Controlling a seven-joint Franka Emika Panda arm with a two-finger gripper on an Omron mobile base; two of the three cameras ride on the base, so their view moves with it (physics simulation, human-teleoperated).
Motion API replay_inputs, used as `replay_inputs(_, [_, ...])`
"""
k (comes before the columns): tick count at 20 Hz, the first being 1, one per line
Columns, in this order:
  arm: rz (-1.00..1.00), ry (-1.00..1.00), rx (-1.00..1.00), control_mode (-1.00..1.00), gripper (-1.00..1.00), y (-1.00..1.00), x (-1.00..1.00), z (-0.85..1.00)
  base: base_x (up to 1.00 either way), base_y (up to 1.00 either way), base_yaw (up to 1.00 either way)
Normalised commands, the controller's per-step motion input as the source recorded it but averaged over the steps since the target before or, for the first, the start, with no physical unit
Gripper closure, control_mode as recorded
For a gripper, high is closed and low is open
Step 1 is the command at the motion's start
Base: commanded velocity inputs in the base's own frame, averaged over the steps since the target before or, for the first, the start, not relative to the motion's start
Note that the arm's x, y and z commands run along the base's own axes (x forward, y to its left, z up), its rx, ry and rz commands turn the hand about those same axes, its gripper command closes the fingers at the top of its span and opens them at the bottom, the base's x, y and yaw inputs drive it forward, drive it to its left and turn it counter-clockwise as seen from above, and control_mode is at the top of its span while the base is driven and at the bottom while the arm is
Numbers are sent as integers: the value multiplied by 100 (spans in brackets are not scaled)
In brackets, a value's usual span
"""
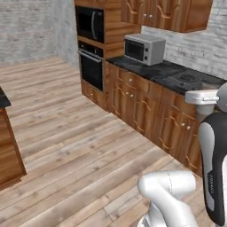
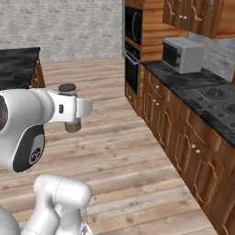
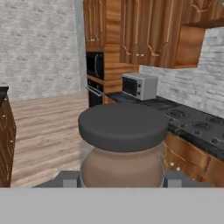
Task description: Take the cinnamon bottle from the cabinet and place it on the dining table, next to the plate with the cupcake. Then take the chocolate from the dining counter and place it on the cupcake plate.
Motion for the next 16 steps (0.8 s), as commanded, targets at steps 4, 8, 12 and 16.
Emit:
replay_inputs(4, [0,0,0,100,100,0,0,0,42,64,56])
replay_inputs(8, [0,0,0,100,100,0,0,0,60,85,41])
replay_inputs(12, [0,0,0,100,100,0,0,0,56,100,43])
replay_inputs(16, [0,0,0,100,100,0,0,0,48,100,44])
